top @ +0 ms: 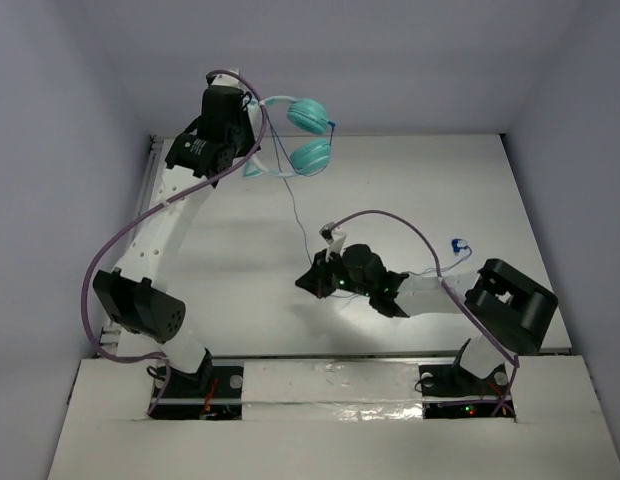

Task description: Wrap the headphones

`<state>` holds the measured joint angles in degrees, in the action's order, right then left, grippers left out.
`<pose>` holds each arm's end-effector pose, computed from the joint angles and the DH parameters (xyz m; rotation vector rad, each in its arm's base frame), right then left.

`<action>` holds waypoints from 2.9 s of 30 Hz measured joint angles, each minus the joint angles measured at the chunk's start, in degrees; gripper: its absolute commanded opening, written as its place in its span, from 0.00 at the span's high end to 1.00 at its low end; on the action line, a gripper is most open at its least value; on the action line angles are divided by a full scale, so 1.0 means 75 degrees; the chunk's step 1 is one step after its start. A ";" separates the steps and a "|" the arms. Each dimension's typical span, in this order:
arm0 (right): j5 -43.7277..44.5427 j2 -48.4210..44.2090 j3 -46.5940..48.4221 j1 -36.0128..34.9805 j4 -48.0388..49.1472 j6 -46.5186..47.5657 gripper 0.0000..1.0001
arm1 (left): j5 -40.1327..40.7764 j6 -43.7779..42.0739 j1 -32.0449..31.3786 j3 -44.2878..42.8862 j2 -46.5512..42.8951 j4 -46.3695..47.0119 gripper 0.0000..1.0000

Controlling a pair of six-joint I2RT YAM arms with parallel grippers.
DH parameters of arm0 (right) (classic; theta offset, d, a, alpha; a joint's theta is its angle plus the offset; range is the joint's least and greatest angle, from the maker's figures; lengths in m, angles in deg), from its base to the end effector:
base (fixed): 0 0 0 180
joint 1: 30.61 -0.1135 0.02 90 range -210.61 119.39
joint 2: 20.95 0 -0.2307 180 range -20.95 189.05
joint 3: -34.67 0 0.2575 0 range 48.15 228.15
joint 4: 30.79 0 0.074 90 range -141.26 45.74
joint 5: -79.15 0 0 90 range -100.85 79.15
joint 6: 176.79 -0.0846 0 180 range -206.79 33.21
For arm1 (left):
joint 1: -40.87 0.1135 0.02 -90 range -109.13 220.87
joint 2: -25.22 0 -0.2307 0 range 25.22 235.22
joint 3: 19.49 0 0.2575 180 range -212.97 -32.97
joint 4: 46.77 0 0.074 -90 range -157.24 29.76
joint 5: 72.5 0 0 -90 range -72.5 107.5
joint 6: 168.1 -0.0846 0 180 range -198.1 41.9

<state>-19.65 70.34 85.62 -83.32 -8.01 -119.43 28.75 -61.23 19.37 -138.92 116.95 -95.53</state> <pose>0.2149 0.3036 0.1299 -0.4694 1.9919 1.1300 0.3796 -0.1318 0.4074 -0.0526 1.9388 -0.2566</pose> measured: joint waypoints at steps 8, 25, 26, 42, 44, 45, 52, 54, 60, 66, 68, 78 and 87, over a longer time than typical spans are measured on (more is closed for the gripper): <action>0.0373 -0.0831 -0.0283 -0.0595 -0.0991 -0.0117 1.00 | 0.0408 -0.0114 0.0478 0.0731 0.0137 0.0449 1.00; 0.1702 -0.2751 0.1947 -0.0880 -0.4861 0.0662 1.00 | 0.0621 -0.0280 0.0006 0.2442 0.0516 0.1081 1.00; 0.1798 -0.2774 0.2180 -0.0883 -0.5050 0.0784 1.00 | 0.0673 -0.0297 -0.0093 0.2565 0.0519 0.1072 1.00; 0.3346 -0.1999 0.3684 -0.0443 -0.6315 0.2320 1.00 | 0.0597 -0.0746 -0.1431 0.5007 -0.0221 0.1142 1.00; 0.3343 -0.1880 0.3713 -0.0152 -0.6315 0.2413 1.00 | 0.0364 -0.0842 -0.1466 0.5184 -0.0487 0.1151 1.00; 0.3337 -0.1842 0.3727 -0.0023 -0.6321 0.2454 1.00 | 0.0251 -0.0886 -0.1472 0.5260 -0.0629 0.1145 1.00; 0.3054 -0.1708 0.3736 0.0740 -0.6309 0.2821 1.00 | -0.0769 -0.1125 -0.1530 0.5753 -0.1588 0.1268 1.00; 0.2967 -0.1670 0.3751 0.0804 -0.6309 0.2946 1.00 | -0.1058 -0.1207 -0.1594 0.5826 -0.1708 0.1311 1.00; 0.2769 -0.1399 0.3762 0.1113 -0.6304 0.3214 1.00 | -0.1597 -0.1425 -0.1763 0.6132 -0.1728 0.1545 1.00; 0.2812 -0.1239 0.3800 0.1419 -0.6315 0.3331 0.97 | -0.1288 -0.1454 -0.1769 0.6164 -0.1716 0.1603 1.00; 0.2935 -0.1157 0.3809 0.1419 -0.6312 0.3331 0.93 | -0.1174 -0.1483 -0.1769 0.6164 -0.1716 0.1600 1.00; 0.3110 -0.0586 0.3984 0.1801 -0.6175 0.3346 0.89 | -0.2276 -0.1821 -0.1772 0.6187 -0.1988 0.1591 1.00; 0.2946 -0.0912 0.3515 0.1944 -0.5741 0.2830 0.84 | -0.3439 -0.1848 -0.1434 0.6187 -0.2617 0.1798 1.00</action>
<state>2.45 63.50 111.98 -68.74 -51.07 -98.21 2.96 -75.09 8.62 -92.52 97.32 -82.04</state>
